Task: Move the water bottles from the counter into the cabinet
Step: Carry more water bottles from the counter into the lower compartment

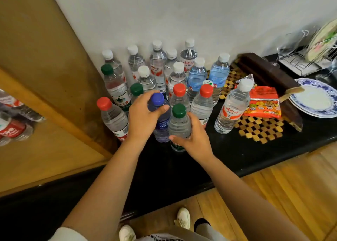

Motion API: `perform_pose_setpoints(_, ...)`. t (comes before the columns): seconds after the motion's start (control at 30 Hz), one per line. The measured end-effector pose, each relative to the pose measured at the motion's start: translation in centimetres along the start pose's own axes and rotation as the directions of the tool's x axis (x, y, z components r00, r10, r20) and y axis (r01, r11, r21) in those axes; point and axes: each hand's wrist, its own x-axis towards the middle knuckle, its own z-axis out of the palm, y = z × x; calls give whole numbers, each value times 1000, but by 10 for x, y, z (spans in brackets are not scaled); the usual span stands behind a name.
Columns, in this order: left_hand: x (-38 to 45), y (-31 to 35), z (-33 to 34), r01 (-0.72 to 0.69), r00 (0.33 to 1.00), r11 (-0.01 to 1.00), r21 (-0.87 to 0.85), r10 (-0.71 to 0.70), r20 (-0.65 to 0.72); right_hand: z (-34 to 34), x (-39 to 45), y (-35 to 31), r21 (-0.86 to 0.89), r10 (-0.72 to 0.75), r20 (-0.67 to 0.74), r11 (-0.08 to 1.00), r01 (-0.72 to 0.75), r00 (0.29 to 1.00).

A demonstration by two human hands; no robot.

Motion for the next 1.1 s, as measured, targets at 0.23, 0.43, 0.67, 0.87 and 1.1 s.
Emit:
perform_pose_setpoints(0.23, -4, -2, -20, 8, 960, 994, -107, 22, 280, -24, -5, 8, 27, 1, 130, 1000, -4, 992)
perform_pose_setpoints(0.43, -11, -7, -54, -13, 843, 992, -124, 78, 533, -41, -10, 10, -47, 45, 251, 998, -34, 967)
perform_pose_setpoints(0.67, -19, -6, -83, 95, 546, 984, -150, 75, 835, -42, -13, 8, -77, 60, 292, 996, -39, 954)
perform_pose_setpoints(0.87, -47, -25, -78, 298, 655, 921, -250, -6, 756, -36, -18, 5, -77, 53, 267, 996, -33, 962)
perform_pose_setpoints(1.1, -96, -55, -44, 400, 779, 878, -264, -173, 602, -9, -41, -5, -85, 25, 286, 996, -1, 958)
